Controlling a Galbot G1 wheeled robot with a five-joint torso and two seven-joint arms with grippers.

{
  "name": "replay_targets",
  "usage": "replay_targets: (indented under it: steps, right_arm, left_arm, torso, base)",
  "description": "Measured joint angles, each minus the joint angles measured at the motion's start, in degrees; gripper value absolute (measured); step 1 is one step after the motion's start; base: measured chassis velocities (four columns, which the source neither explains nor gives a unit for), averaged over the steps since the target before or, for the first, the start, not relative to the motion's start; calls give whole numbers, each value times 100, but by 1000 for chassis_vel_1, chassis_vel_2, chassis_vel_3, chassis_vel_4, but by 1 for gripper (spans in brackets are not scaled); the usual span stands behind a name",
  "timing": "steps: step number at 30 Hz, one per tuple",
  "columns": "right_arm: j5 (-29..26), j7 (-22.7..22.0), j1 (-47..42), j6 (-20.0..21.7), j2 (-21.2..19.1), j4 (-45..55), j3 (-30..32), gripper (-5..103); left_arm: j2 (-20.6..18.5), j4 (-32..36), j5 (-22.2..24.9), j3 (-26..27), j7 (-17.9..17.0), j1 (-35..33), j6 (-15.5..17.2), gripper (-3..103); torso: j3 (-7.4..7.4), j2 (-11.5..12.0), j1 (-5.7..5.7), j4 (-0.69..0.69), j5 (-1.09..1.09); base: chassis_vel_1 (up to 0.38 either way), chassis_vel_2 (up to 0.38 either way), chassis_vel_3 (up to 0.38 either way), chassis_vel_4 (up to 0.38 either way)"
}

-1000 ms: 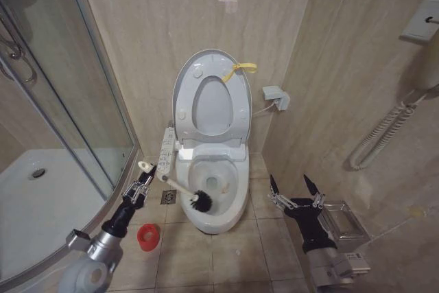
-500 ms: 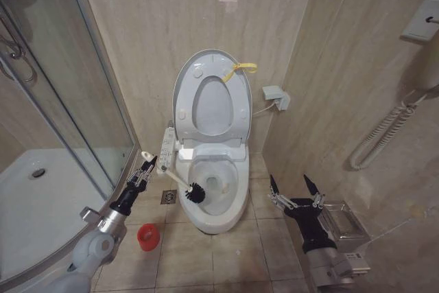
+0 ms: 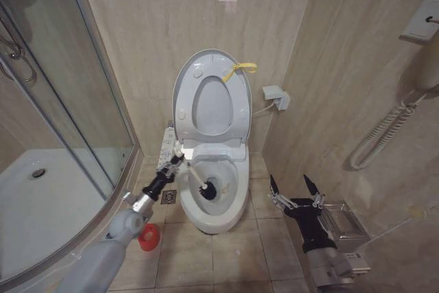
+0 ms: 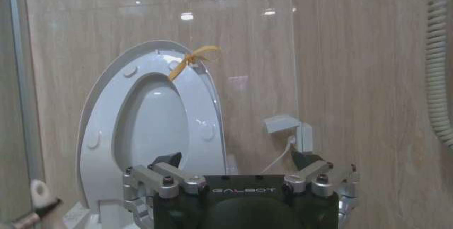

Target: Open the toilet lid, clean the toilet bowl with a toilet brush, close the toilet lid, and flush.

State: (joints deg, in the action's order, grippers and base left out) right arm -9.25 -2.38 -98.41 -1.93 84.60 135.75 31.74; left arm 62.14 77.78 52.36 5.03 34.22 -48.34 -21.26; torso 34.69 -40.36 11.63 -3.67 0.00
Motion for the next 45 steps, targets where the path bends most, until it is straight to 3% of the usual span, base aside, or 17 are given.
replay_targets:
  steps: [9,21,27,31,37,45]
  right_arm:
    - [0,0,0,0,0,1,0,100]
    - [0,0,0,0,0,0,0,100]
    - [0,0,0,0,0,1,0,100]
    - [0,0,0,0,0,0,0,100]
    - [0,0,0,0,0,0,0,100]
    - [0,0,0,0,0,0,0,100]
  left_arm:
    - [431,-1021,-807,-655,-53,817,-309,20]
    - [1107,-2585,-1602,-808,-370,1709,-792,20]
    - [1398,-3063,-1798,-826,-413,1896,-922,20]
    - [1586,-3225,-1643,-816,-420,1900,-875,20]
    - [1759,-3081,-482,-720,-751,1726,-596,20]
    - [1770,-3030,-131,-245,-659,1557,-805,20]
  torso:
    - [0,0,0,-1,1]
    - [0,0,0,1,0]
    - [0,0,0,-1,1]
    - [0,0,0,0,0]
    - [0,-1,0,1,0]
    - [0,0,0,2,1]
  base:
    - [0,0,0,0]
    - [0,0,0,0]
    - [0,0,0,0]
    - [0,0,0,0]
    - [0,0,0,0]
    - [0,0,0,0]
